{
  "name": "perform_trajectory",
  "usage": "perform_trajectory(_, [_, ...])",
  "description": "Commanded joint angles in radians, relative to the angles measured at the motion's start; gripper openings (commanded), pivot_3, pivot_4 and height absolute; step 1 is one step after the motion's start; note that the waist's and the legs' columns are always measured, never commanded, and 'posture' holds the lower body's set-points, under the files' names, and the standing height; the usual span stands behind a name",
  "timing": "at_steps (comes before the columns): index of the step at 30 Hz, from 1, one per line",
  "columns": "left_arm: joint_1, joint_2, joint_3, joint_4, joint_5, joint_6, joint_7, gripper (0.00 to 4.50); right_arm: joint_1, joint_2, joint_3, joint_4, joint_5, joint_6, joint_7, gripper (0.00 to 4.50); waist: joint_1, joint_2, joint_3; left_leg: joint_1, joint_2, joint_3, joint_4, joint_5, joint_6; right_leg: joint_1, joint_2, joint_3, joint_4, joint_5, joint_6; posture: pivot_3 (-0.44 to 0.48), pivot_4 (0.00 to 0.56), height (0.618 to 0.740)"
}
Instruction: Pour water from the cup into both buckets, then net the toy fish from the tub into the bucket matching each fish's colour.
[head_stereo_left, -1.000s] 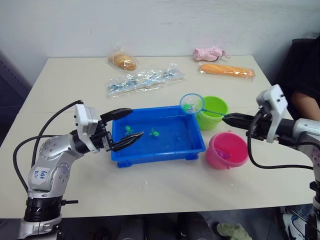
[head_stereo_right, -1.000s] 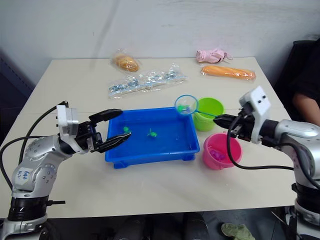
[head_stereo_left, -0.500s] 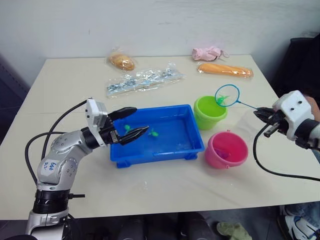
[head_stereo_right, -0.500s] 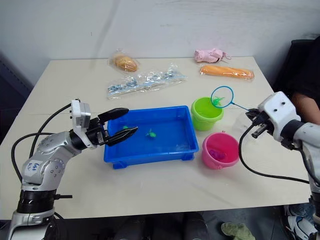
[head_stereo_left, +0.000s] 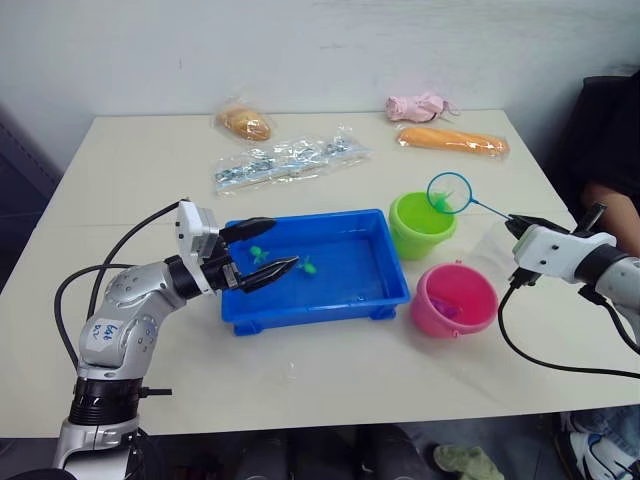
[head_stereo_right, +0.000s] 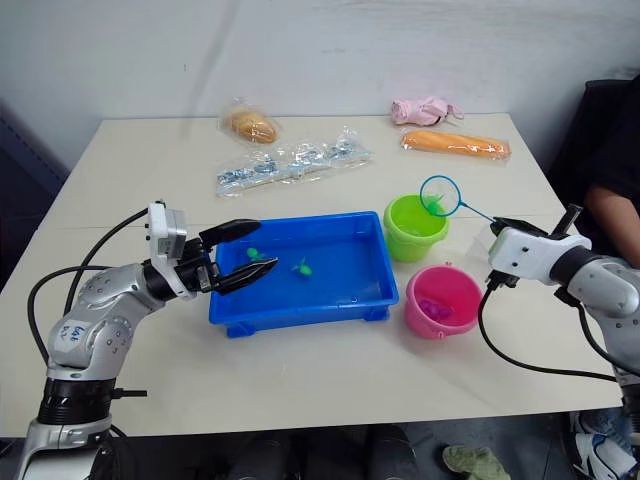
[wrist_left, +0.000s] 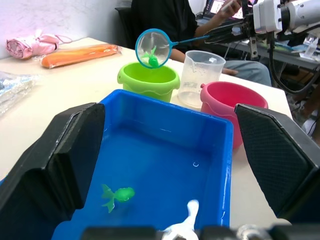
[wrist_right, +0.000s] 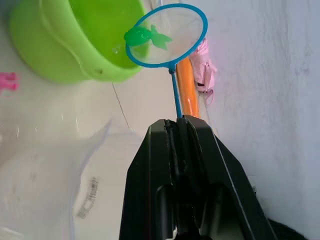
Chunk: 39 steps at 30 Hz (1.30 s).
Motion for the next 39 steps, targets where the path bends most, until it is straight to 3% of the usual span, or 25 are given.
perform_trajectory(1, [-0.010, 0.003, -0.001, -0.014, 0.005, -0.033, -0.017, 4.47, -0.028, -0.024, 0.000, 0.032, -0.056, -0.097, -0.069, 0.00, 0.000, 0.000, 0.000, 0.000, 0.000, 0.000, 0.000, 0.000, 0.000, 0.000, 0.000, 0.000, 0.000, 0.000, 0.000, 0.000, 0.150, 0.740])
perform_trajectory(7, [-0.004, 0.005, 0.001, -0.007, 0.007, -0.052, -0.023, 4.47, -0.039, -0.041, 0.034, 0.117, -0.182, -0.264, -0.208, 0.00, 0.000, 0.000, 0.000, 0.000, 0.000, -0.001, 0.000, 0.000, 0.000, 0.000, 0.000, 0.000, 0.000, 0.000, 0.000, 0.000, 0.150, 0.740])
perform_trajectory(14, [0.010, 0.009, 0.005, -0.007, 0.005, -0.055, -0.033, 4.47, -0.044, -0.049, 0.043, 0.129, -0.237, -0.288, -0.275, 0.00, -0.001, 0.000, 0.000, 0.000, 0.001, -0.001, 0.000, 0.000, 0.000, 0.000, 0.000, 0.000, 0.000, 0.000, 0.000, 0.000, 0.150, 0.740])
perform_trajectory(20, [0.061, 0.024, 0.066, -0.009, -0.026, -0.078, -0.060, 4.47, -0.063, -0.002, -0.001, 0.007, 0.154, -0.258, -0.102, 0.00, -0.004, 0.000, 0.000, 0.000, 0.001, -0.002, 0.000, 0.000, 0.000, 0.000, 0.000, 0.000, 0.000, 0.000, 0.000, 0.000, 0.150, 0.740])
perform_trajectory(23, [0.120, 0.044, 0.122, -0.007, -0.052, -0.096, -0.099, 4.47, -0.095, 0.017, 0.048, -0.110, 0.322, -0.127, 0.039, 0.00, -0.006, 0.001, 0.000, 0.001, 0.002, -0.002, 0.000, 0.000, 0.000, 0.000, 0.000, 0.000, 0.000, 0.000, 0.000, 0.000, 0.150, 0.740])
perform_trajectory(26, [0.201, 0.115, 0.192, 0.028, -0.026, -0.150, -0.160, 4.47, -0.140, 0.080, 0.165, -0.243, 0.491, 0.228, 0.191, 0.00, -0.008, 0.000, 0.000, 0.002, 0.002, -0.002, 0.000, 0.000, 0.000, 0.000, 0.000, 0.000, 0.001, 0.000, 0.000, 0.000, 0.150, 0.740])
perform_trajectory(32, [0.265, 0.125, 0.248, 0.033, -0.016, -0.246, -0.168, 4.47, -0.276, 0.207, 0.331, -0.294, 0.395, 0.495, 0.244, 0.00, 0.006, 0.001, 0.001, -0.001, -0.001, -0.003, 0.001, 0.000, 0.002, 0.000, -0.004, -0.001, 0.001, 0.000, -0.001, 0.000, 0.150, 0.740])
perform_trajectory(39, [0.369, 0.116, 0.283, -0.046, -0.020, -0.260, -0.112, 4.47, -0.372, 0.289, 0.448, -0.181, 0.202, 0.522, 0.232, 0.00, -0.002, 0.001, 0.001, -0.001, -0.001, -0.003, 0.000, 0.000, 0.002, -0.001, -0.003, -0.001, 0.000, 0.000, -0.001, 0.000, 0.150, 0.740])
